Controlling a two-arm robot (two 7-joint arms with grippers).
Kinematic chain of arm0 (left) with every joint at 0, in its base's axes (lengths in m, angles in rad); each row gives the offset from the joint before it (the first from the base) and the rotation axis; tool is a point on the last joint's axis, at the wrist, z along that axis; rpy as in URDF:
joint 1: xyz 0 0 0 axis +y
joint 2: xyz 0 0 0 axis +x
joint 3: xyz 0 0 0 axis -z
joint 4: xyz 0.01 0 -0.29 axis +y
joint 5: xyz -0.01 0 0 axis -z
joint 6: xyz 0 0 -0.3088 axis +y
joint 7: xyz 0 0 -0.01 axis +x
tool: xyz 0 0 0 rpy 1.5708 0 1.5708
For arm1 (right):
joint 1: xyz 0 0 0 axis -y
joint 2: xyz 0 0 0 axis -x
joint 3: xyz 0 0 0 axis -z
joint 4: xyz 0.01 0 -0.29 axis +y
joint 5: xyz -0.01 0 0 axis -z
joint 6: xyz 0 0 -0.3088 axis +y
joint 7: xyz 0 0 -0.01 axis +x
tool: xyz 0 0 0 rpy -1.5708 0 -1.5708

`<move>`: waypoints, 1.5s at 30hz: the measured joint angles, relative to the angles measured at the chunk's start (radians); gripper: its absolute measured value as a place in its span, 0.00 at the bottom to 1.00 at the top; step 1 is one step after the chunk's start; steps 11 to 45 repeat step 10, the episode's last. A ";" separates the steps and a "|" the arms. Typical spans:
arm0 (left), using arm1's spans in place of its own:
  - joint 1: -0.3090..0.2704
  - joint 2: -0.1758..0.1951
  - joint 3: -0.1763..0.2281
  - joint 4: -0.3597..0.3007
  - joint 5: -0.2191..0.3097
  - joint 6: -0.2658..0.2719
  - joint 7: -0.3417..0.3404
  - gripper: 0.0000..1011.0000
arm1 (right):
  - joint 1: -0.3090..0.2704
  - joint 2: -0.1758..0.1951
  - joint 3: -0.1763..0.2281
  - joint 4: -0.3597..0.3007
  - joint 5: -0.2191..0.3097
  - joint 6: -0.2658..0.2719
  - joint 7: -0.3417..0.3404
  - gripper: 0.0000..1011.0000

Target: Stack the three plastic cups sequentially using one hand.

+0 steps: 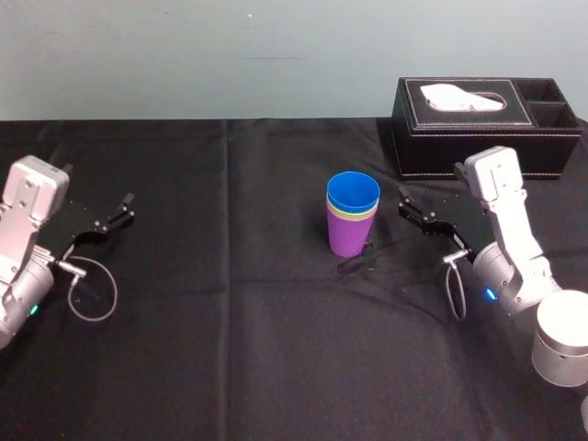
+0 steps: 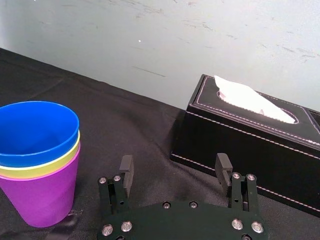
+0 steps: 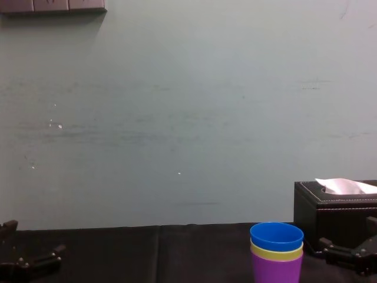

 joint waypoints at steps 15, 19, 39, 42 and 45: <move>0.000 0.000 0.000 0.000 0.000 0.000 0.000 1.00 | 0.000 0.000 0.000 0.000 0.000 0.000 0.000 0.99; 0.000 0.000 0.000 0.000 0.000 0.000 0.000 1.00 | 0.000 0.000 0.000 0.000 0.000 0.000 0.000 0.99; 0.000 0.000 0.000 0.000 0.000 0.000 0.000 1.00 | 0.000 0.000 0.000 0.000 0.000 0.000 0.000 0.99; 0.000 0.000 0.000 0.000 0.000 0.000 0.000 1.00 | 0.000 0.000 0.000 0.000 0.000 0.000 0.000 0.99; 0.000 0.000 0.000 0.000 0.000 0.000 0.000 1.00 | 0.000 0.000 0.000 0.000 0.000 0.000 0.000 0.99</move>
